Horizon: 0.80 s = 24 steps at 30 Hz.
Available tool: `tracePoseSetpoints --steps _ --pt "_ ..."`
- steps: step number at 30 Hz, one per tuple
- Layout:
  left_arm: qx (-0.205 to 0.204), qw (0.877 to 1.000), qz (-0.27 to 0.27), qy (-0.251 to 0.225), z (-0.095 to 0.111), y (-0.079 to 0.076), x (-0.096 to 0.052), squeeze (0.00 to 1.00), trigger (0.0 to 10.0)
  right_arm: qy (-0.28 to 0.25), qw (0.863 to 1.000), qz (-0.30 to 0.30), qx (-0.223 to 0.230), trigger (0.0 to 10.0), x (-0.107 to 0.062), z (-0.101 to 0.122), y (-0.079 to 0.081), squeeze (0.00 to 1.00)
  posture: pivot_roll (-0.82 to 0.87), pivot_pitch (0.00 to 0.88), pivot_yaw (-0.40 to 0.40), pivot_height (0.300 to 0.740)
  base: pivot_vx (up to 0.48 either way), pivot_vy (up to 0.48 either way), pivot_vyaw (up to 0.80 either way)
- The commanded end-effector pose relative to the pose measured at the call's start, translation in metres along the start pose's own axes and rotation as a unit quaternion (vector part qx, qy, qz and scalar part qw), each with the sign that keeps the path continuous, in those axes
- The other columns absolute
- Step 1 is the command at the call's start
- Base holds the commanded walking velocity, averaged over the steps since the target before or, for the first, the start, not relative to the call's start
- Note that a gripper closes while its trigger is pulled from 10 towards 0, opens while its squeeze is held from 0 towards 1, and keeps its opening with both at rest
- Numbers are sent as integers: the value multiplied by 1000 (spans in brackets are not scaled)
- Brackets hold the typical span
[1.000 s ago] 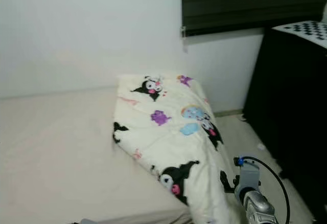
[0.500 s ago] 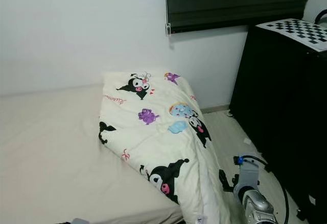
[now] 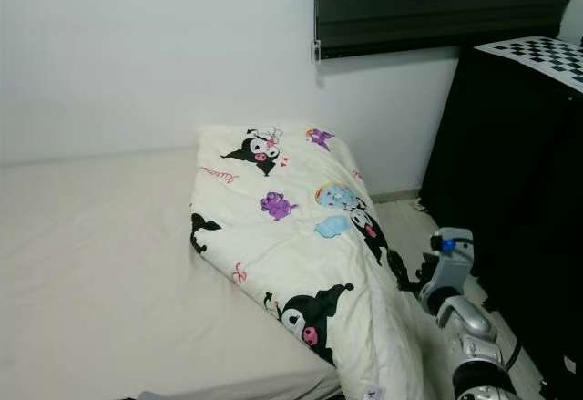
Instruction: Clean up the room
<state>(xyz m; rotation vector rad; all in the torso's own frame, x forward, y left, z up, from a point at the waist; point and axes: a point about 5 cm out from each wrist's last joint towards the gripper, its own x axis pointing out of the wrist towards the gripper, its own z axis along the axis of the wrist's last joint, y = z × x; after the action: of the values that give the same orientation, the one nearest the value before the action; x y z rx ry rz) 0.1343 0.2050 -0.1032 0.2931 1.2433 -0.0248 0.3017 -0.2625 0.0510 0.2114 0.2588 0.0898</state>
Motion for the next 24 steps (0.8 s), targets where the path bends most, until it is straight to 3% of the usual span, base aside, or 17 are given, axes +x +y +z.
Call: tracePoseSetpoints --steps 1,6,13,24 --pt "-3 1000 4 7 -2 -1 0 0 10000 8 1000 2 11 10000 -1 -3 0 0 -125 0 34 655 0 0 0" --pt "3 1000 7 8 -1 1 0 0 10000 7 1000 9 17 10000 0 -3 1 0 -121 0 43 645 0 0 0" --pt "9 1000 27 7 3 29 -1 0 10000 6 999 23 26 10000 3 4 2 0 -109 0 52 620 0 0 0" --pt "14 999 33 15 -7 38 -2 0 10000 12 1000 -2 19 10000 2 9 -10 0 -92 0 72 595 0 0 0"
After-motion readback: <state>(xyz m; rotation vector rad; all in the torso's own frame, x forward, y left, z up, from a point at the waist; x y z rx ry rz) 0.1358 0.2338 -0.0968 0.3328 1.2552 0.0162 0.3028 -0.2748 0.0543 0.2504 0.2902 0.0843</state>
